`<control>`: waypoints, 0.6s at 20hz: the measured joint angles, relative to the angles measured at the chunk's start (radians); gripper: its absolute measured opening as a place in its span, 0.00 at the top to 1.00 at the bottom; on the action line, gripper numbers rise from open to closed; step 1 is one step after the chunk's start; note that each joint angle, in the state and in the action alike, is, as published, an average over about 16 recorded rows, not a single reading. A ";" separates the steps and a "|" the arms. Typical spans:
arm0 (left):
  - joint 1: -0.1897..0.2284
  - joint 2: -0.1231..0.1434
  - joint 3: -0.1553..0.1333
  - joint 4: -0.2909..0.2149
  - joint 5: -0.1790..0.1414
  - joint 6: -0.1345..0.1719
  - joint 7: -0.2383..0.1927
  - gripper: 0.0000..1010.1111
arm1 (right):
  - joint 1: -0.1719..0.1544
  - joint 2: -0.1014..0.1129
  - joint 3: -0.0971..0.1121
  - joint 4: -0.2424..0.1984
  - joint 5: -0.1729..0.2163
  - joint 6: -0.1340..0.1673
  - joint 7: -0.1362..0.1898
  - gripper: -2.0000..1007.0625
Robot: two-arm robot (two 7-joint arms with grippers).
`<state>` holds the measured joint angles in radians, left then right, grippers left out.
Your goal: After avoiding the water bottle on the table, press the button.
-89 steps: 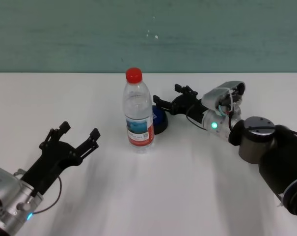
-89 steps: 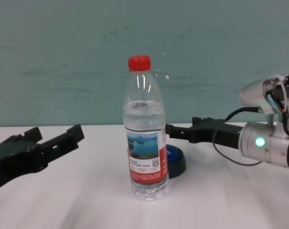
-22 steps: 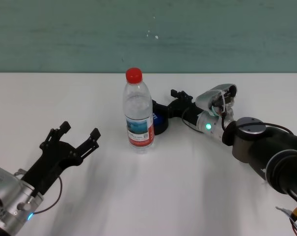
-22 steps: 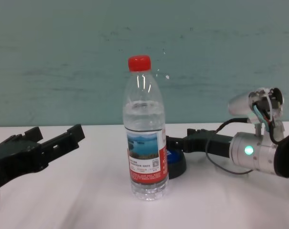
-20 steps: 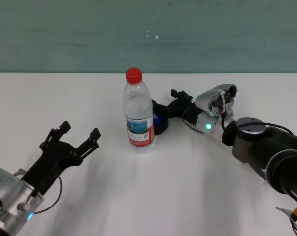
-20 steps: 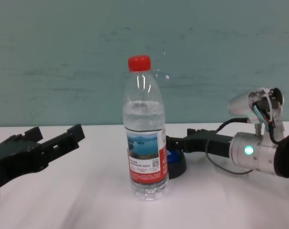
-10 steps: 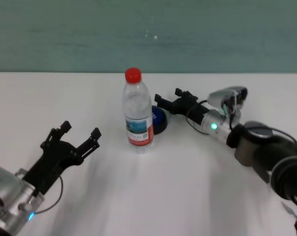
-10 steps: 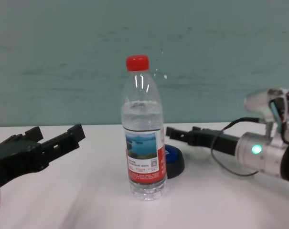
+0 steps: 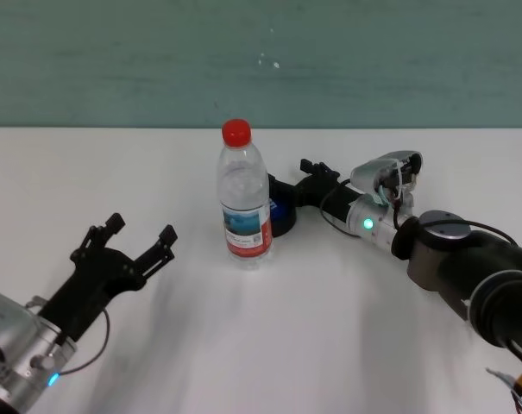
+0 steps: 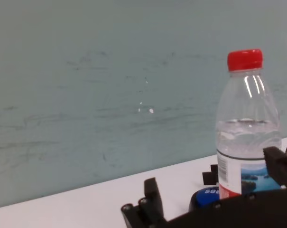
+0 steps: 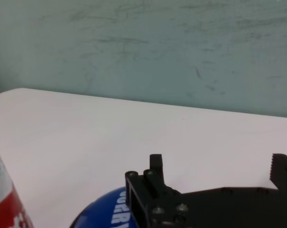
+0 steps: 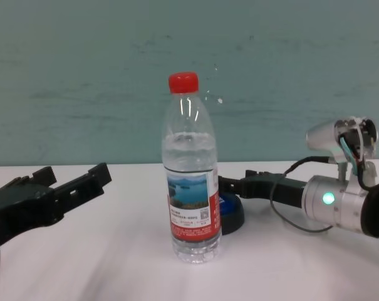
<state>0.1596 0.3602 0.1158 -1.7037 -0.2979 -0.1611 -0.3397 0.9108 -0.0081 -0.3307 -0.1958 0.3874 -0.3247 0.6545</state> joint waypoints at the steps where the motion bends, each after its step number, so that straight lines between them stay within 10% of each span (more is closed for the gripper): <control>1: 0.000 0.000 0.000 0.000 0.000 0.000 0.000 0.00 | -0.010 0.004 -0.005 -0.022 0.000 0.006 -0.005 0.00; 12: 0.000 0.000 0.000 0.000 0.000 0.000 0.000 0.00 | -0.204 0.075 -0.037 -0.423 0.004 0.118 -0.078 0.00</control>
<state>0.1596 0.3602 0.1159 -1.7037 -0.2979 -0.1612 -0.3397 0.7068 0.0666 -0.3674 -0.6183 0.3910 -0.2070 0.5769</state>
